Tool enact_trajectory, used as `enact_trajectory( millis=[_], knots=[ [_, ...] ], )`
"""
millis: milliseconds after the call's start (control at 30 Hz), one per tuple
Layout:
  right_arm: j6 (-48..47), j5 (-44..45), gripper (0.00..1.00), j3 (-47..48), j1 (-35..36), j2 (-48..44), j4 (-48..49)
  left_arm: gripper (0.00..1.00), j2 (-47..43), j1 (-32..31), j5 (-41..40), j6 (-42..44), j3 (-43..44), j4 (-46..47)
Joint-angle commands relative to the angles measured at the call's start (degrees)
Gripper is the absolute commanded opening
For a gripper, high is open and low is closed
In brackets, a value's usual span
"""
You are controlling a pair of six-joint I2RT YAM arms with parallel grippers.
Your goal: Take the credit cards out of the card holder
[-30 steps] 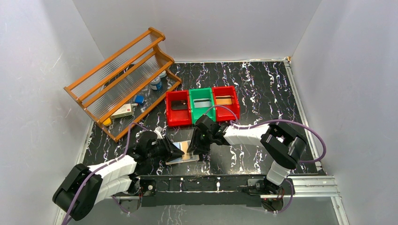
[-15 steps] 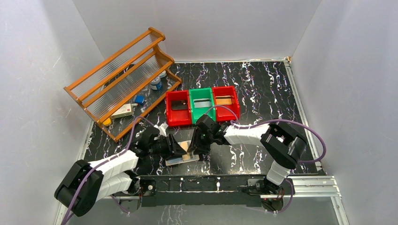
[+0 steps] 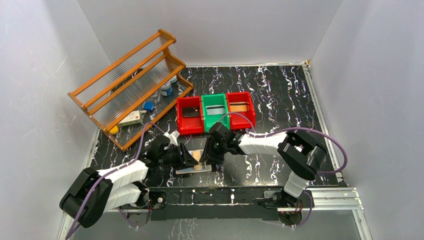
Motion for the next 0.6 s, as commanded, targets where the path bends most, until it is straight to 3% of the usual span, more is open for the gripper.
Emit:
enact_trajectory(
  millis=[0, 200, 567],
  knots=[
    [-0.4, 2.2, 0.48, -2.0, 0.6, 2.9, 0.1, 0.36, -0.5, -0.5, 3.2, -3.0, -1.7, 9.7],
    [-0.4, 1.8, 0.48, -2.0, 0.5, 4.4, 0.4, 0.31, -0.8, -0.5, 4.1, -3.2, -3.1, 14.2],
    [-0.4, 1.6, 0.48, -2.1, 0.5, 4.6, 0.5, 0.31, 1.6, -0.5, 8.8, -1.2, -4.7, 21.4]
  ],
)
